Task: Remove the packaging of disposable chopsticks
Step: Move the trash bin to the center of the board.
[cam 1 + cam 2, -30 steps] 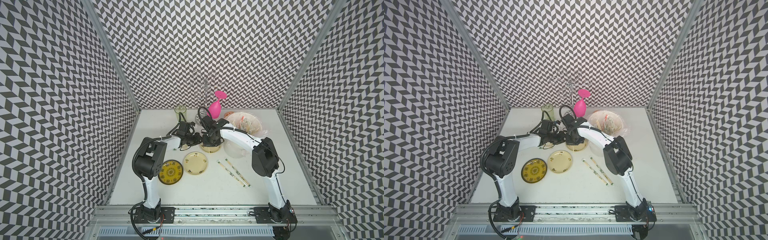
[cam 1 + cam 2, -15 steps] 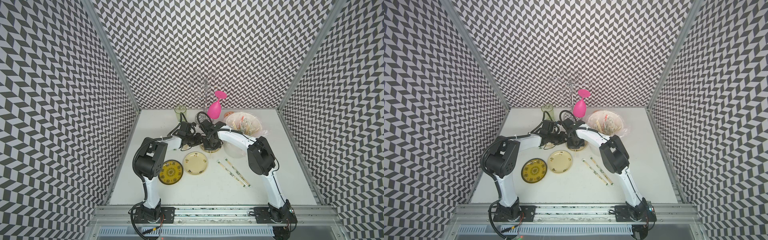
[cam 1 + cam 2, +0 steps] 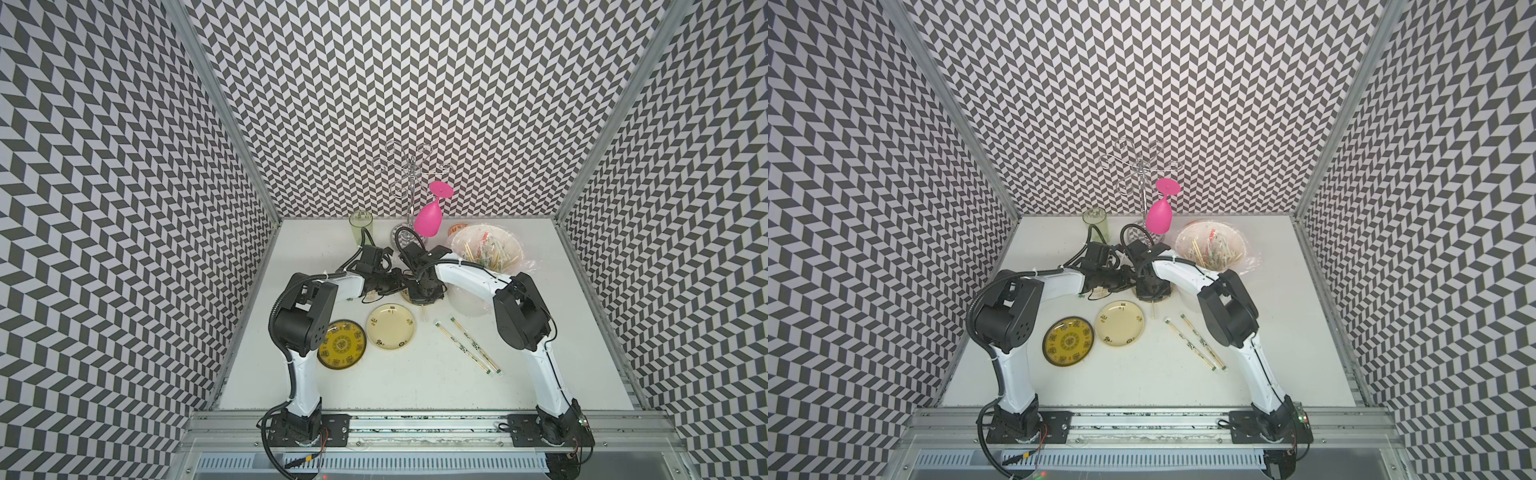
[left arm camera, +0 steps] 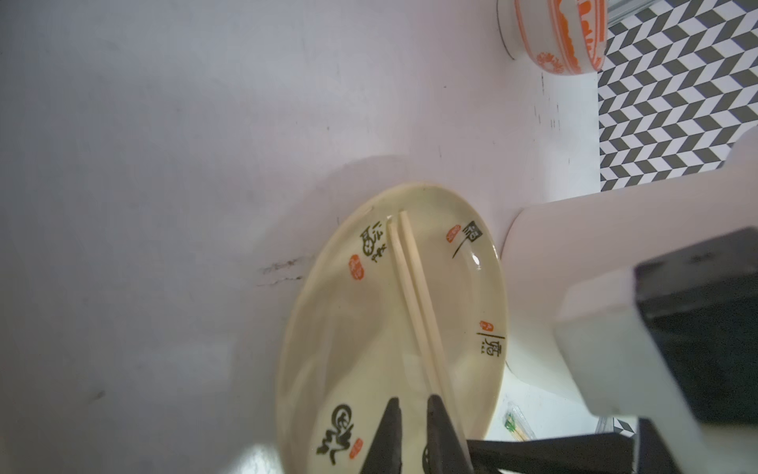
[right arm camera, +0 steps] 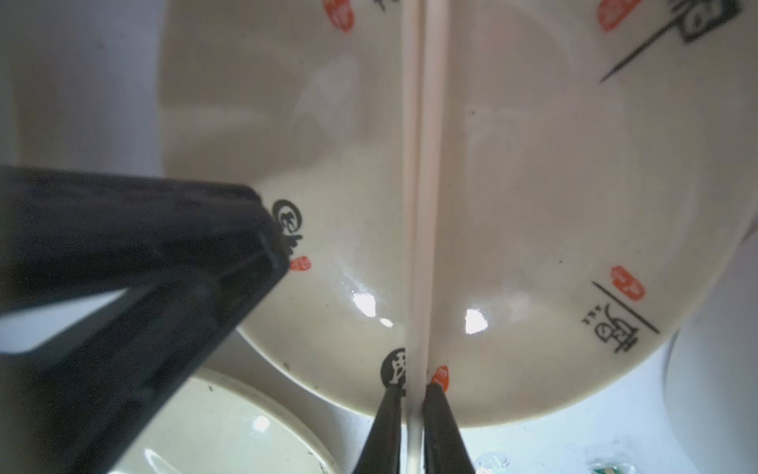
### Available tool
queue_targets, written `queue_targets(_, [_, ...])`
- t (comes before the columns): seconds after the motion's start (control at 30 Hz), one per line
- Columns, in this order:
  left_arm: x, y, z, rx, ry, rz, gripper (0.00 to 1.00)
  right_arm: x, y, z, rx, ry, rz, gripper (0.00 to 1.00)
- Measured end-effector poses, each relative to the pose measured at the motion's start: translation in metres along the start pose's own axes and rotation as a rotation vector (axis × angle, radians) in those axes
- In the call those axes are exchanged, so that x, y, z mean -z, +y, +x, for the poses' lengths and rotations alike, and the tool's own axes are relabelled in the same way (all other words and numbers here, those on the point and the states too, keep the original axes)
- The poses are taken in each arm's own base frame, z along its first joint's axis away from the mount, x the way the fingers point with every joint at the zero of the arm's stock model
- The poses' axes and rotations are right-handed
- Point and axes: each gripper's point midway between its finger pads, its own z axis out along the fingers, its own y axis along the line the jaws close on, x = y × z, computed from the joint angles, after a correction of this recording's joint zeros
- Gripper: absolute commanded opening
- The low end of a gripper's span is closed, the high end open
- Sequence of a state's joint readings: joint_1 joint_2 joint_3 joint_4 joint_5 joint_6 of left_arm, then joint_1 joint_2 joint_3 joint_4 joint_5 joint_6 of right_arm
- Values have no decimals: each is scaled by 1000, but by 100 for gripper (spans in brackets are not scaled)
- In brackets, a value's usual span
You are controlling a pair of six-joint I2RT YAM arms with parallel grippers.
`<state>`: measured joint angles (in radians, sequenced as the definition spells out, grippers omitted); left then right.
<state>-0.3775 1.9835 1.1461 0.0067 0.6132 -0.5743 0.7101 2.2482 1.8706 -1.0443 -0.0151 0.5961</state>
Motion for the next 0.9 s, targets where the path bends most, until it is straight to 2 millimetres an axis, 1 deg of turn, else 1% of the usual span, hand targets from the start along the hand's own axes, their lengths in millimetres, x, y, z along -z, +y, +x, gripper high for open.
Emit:
queue_targets(0.13, [-3,5,3,8,10,-6,15,0,0,0,4,-1,0,22])
queue_targets(0.23, [-4,5,3,8,10,-7,16,0,0,0,4,0,1,25])
queue_targets(0.6, [-4,4,4,7,12,-6,15,1,-2,-2,5,-9,12,29])
queue_targets(0.77, [-4,4,4,7,13,-6,16,10,1,-10,1,-38,11,39])
queue_targets(0.9, [-4,4,4,5,13,-6,16,20,4,-21,-1,-78,7,41])
